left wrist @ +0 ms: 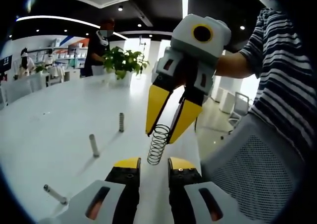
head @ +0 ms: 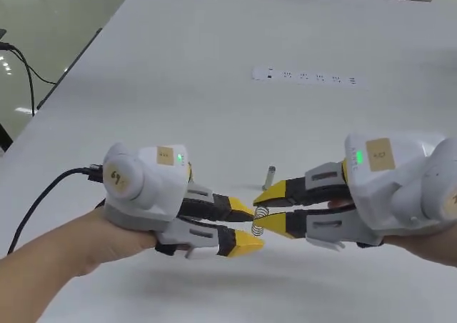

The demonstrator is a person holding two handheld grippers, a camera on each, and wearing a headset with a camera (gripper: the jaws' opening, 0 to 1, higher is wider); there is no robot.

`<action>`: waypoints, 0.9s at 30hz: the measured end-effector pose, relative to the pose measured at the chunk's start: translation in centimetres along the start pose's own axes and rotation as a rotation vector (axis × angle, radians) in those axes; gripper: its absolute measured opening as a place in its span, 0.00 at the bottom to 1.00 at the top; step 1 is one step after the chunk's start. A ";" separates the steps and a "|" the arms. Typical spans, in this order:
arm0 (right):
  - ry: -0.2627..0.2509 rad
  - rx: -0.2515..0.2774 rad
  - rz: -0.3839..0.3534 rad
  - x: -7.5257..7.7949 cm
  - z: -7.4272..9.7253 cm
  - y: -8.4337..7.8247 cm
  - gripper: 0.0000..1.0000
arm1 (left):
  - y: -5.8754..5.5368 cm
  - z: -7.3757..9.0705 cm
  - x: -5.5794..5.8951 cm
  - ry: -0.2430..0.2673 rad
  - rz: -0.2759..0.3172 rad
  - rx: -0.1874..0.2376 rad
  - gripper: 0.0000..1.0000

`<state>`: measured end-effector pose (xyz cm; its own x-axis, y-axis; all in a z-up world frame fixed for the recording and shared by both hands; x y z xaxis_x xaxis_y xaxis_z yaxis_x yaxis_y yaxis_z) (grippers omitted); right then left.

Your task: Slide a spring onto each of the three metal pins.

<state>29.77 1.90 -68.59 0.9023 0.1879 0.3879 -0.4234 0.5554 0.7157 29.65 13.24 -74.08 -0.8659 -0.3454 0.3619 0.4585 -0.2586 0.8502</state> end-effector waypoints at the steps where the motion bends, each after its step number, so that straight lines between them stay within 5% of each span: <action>1: -0.002 0.000 -0.001 0.0 0.0 0.0 0.07 | -0.1 0.1 0.0 0.001 0.001 -0.002 0.15; 27: -0.038 -0.040 0.011 0.5 0.1 -0.8 0.07 | -1.5 3.3 -1.5 0.086 0.050 -0.011 0.38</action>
<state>30.60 1.48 -68.91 0.8936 0.1632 0.4181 -0.4289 0.5855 0.6879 29.60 17.09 -74.63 -0.8217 -0.4343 0.3692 0.5033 -0.2487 0.8276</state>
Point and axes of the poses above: the centre of the closed fingertips' face, and the gripper's own axes: z roughly backward along the fingers, x roughly to its right, y roughly out of its top, the point moved 8 cm from there along z, roughly backward along the fingers, and after that the axes turned 14 degrees about z, right-handed, at the moved point
